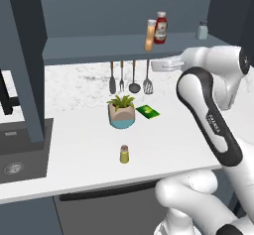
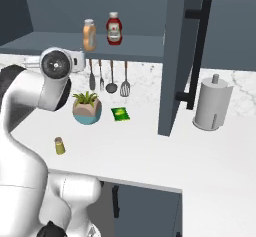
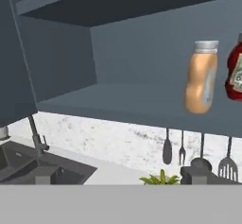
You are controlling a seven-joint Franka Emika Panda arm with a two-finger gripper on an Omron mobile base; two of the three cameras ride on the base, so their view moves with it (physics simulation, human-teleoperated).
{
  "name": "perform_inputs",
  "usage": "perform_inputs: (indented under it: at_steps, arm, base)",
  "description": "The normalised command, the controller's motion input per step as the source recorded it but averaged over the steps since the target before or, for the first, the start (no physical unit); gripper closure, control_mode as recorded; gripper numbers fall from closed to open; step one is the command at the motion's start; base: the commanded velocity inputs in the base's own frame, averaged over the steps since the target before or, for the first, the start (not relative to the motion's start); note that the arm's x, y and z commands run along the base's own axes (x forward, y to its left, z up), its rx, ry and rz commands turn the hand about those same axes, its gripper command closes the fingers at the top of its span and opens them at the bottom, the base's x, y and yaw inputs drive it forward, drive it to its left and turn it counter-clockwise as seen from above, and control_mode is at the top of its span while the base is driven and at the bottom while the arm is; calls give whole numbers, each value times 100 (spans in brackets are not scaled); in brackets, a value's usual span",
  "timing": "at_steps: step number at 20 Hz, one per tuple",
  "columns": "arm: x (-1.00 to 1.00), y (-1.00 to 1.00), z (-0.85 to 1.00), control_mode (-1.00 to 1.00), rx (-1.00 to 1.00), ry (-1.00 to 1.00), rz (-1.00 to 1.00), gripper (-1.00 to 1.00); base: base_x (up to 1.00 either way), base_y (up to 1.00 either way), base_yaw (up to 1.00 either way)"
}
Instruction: Put the shaker and condiment bottle from the counter next to their counterparts in the cabinet.
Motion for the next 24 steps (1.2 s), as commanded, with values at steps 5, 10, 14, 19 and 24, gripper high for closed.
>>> perform_inputs:
  at_steps: [5,10,14,19,24]
  arm:
    - [-27,0,-75,-100,2,0,48,-100]
    - [-47,4,-79,-100,-12,0,47,-100]
    - [-55,14,-62,-100,-24,0,45,-100]
    - [-53,4,-74,-100,-27,0,40,-100]
    - [-24,0,-94,-100,-6,-8,34,-100]
  base:
    - [0,0,0]
    - [0,0,0]
    - [0,0,0]
    - [0,0,0]
    - [0,0,0]
